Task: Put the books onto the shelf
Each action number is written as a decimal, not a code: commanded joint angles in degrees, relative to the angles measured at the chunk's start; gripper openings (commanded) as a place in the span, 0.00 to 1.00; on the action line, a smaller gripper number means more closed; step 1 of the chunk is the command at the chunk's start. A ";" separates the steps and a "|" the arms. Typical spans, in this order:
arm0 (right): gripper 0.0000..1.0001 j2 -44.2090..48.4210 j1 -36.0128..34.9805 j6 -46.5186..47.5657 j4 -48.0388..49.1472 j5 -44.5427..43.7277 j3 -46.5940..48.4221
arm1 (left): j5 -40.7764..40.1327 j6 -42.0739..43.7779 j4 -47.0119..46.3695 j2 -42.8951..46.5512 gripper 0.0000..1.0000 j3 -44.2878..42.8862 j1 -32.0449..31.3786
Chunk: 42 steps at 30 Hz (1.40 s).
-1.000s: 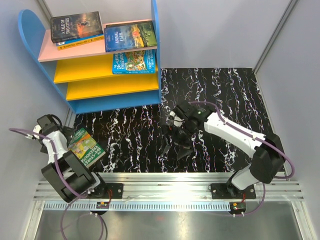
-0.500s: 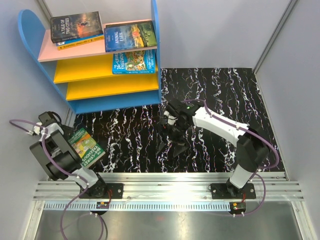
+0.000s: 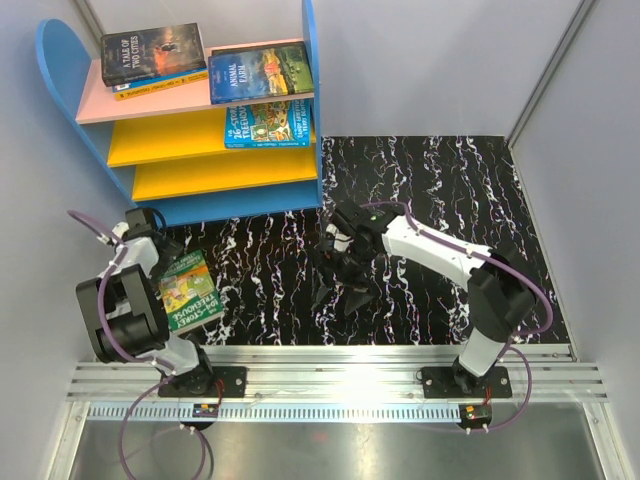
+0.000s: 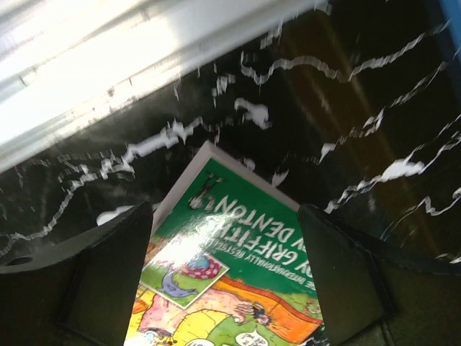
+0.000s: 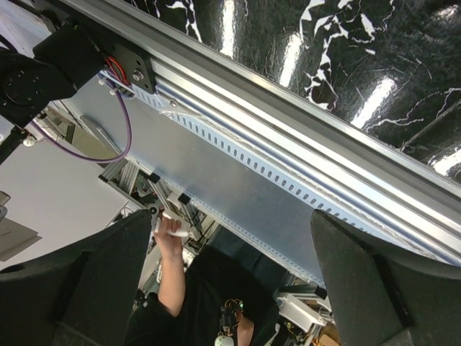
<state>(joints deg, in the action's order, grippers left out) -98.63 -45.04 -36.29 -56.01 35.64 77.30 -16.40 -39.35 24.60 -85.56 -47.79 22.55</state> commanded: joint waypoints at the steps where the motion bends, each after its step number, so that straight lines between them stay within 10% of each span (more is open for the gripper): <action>1: 1.00 2.03 0.30 -0.09 2.56 1.19 -2.05 | -1.44 -3.88 2.73 2.58 0.85 1.64 -2.76; 26: 1.00 -2.79 2.85 -13.36 38.34 7.87 -14.90 | 3.86 -14.71 16.87 12.52 0.88 0.16 -35.27; 42: 1.00 -6.40 2.85 -12.75 40.01 9.36 -13.75 | 13.96 -10.66 17.04 29.04 0.91 15.10 -35.99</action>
<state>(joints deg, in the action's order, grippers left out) -104.38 -42.37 -48.86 -17.85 43.05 61.93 -2.04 -51.18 38.85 -58.43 -32.62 -13.32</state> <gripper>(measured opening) 0.994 0.908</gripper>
